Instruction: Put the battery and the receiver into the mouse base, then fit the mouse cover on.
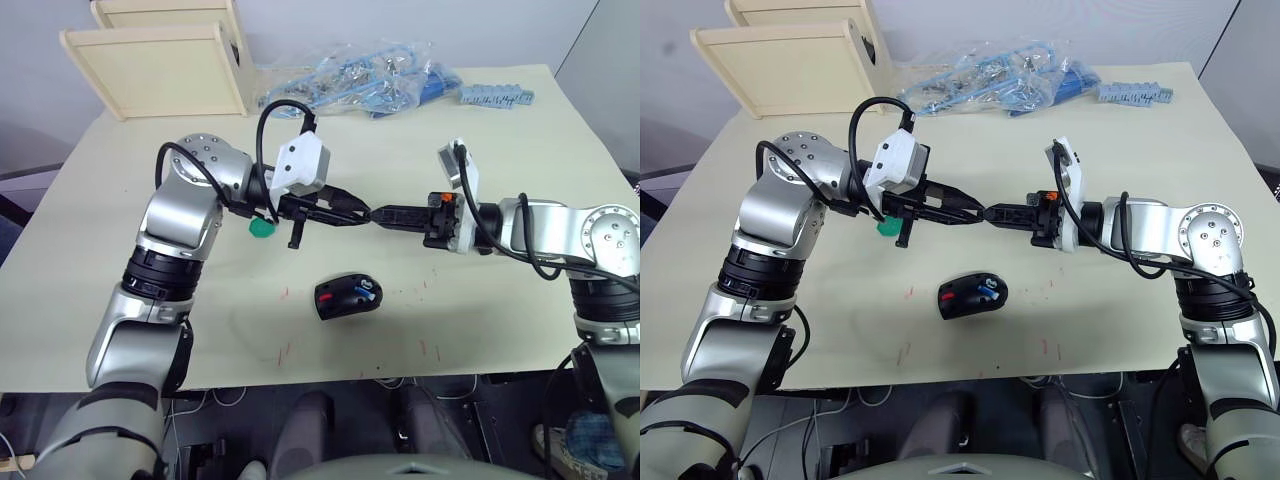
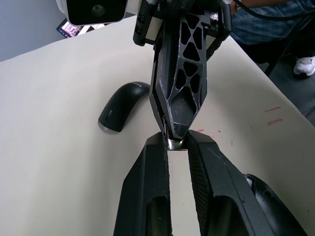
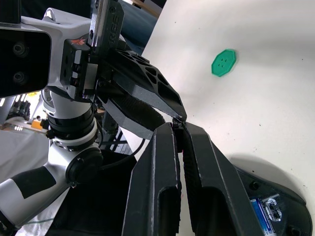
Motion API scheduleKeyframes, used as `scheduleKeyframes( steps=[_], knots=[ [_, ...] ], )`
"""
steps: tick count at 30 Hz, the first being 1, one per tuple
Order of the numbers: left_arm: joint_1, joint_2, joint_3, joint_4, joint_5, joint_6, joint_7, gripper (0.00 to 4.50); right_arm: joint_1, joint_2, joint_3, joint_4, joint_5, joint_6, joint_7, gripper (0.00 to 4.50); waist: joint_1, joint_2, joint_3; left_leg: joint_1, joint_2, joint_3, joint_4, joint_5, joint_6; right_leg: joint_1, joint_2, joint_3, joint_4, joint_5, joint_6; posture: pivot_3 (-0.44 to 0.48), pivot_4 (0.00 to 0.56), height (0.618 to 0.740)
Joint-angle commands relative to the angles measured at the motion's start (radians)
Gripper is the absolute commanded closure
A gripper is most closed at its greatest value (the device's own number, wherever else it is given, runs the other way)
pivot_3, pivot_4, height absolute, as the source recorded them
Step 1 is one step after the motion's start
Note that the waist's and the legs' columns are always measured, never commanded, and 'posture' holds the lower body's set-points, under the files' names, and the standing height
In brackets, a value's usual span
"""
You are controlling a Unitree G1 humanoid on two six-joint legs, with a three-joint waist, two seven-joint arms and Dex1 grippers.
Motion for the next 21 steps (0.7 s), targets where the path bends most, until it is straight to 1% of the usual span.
scheduleKeyframes(
  steps=[1, 2, 4, 5, 6, 7, 9, 12, 15, 19, 20, 21],
  knots=[
    [0.001, 0.01, 0.019, -0.026, -0.03, 0.011, 0.002, 4.26, -0.019, -0.015, -0.011, -0.031, 0.019, -0.002, 0.013, 4.39, 0.0, 0.0, 0.0, 0.0, 0.0, 0.0, 0.0, 0.0, 0.0, 0.0, 0.0, 0.0, 0.0, 0.0, 0.0, 0.0, 0.15, 0.74],
    [0.002, 0.008, 0.024, -0.026, -0.036, 0.017, 0.007, 4.26, -0.018, -0.016, -0.011, -0.032, 0.019, -0.001, 0.013, 4.39, 0.0, 0.0, 0.0, 0.0, 0.0, 0.0, 0.0, 0.0, 0.0, 0.0, 0.0, 0.0, 0.0, 0.0, 0.0, 0.0, 0.15, 0.74],
    [0.01, 0.015, 0.04, -0.035, -0.051, 0.052, 0.023, 3.37, -0.016, -0.022, -0.012, -0.036, 0.019, 0.002, 0.016, 4.5, 0.0, 0.0, 0.0, 0.0, 0.0, 0.0, 0.0, 0.0, 0.0, 0.0, 0.0, 0.0, 0.0, 0.0, 0.0, 0.0, 0.15, 0.74],
    [0.016, 0.022, 0.048, -0.043, -0.059, 0.074, 0.03, 3.25, -0.013, -0.025, -0.012, -0.039, 0.019, 0.003, 0.017, 4.5, 0.0, 0.0, 0.0, 0.0, 0.0, 0.0, 0.0, 0.0, 0.0, 0.0, 0.0, 0.0, 0.0, 0.0, 0.0, 0.0, 0.15, 0.74],
    [0.028, 0.035, 0.06, -0.057, -0.075, 0.105, 0.039, 3.25, -0.012, -0.03, -0.013, -0.041, 0.019, 0.005, 0.021, 4.5, -0.002, 0.0, 0.0, 0.0, 0.0, -0.001, 0.0, 0.0, 0.0, 0.0, 0.0, 0.0, 0.0, 0.0, 0.0, 0.0, 0.15, 0.74],
    [0.05, 0.049, 0.08, -0.085, -0.101, 0.153, 0.054, 2.6, -0.009, -0.041, -0.016, -0.042, 0.019, 0.01, 0.027, 4.5, -0.002, 0.0, 0.0, 0.0, 0.0, -0.001, 0.0, 0.0, 0.0, 0.0, 0.0, 0.0, 0.0, 0.0, 0.0, 0.0, 0.15, 0.74],
    [0.088, 0.069, 0.117, -0.135, -0.146, 0.233, 0.086, 2.6, -0.006, -0.062, -0.02, -0.042, 0.019, 0.02, 0.038, 4.5, -0.004, 0.001, 0.0, 0.0, 0.0, -0.001, 0.0, 0.0, 0.0, 0.0, 0.0, 0.0, 0.0, 0.0, 0.0, 0.0, 0.15, 0.74],
    [0.139, 0.092, 0.145, -0.195, -0.18, 0.298, 0.128, 2.6, 0.001, -0.097, -0.022, -0.041, 0.019, 0.032, 0.056, 4.5, -0.002, 0.001, 0.001, 0.0, 0.001, -0.002, 0.0, 0.0, 0.0, 0.0, 0.0, 0.0, -0.001, 0.0, 0.0, 0.0, 0.15, 0.74],
    [0.25, 0.111, 0.187, -0.298, -0.225, 0.382, 0.196, 2.6, 0.009, -0.161, -0.019, -0.041, 0.019, 0.059, 0.085, 4.5, 0.0, 0.001, 0.001, 0.0, 0.001, -0.002, 0.0, 0.0, 0.0, 0.0, 0.0, 0.001, -0.001, 0.0, 0.0, 0.0, 0.15, 0.74],
    [0.364, 0.114, 0.223, -0.389, -0.264, 0.435, 0.277, 2.6, 0.02, -0.241, -0.006, -0.049, 0.019, 0.074, 0.112, 4.5, 0.001, 0.0, 0.001, 0.0, 0.002, -0.003, -0.001, 0.0, 0.0, 0.0, 0.0, 0.001, -0.003, 0.0, 0.0, 0.0, 0.15, 0.74],
    [0.401, 0.116, 0.231, -0.406, -0.277, 0.448, 0.291, 2.19, 0.026, -0.261, -0.007, -0.052, 0.019, 0.078, 0.12, 4.5, 0.001, 0.0, 0.001, -0.001, 0.001, -0.002, -0.001, 0.0, 0.0, 0.0, 0.0, 0.0, -0.003, 0.0, 0.0, 0.0, 0.15, 0.74],
    [0.427, 0.118, 0.237, -0.419, -0.288, 0.457, 0.3, 1.95, 0.032, -0.274, -0.007, -0.055, 0.019, 0.08, 0.126, 4.5, 0.001, 0.0, 0.001, 0.0, 0.001, -0.002, -0.001, 0.0, 0.0, 0.0, 0.0, 0.0, -0.003, 0.0, 0.0, 0.0, 0.15, 0.74]
  ],
)
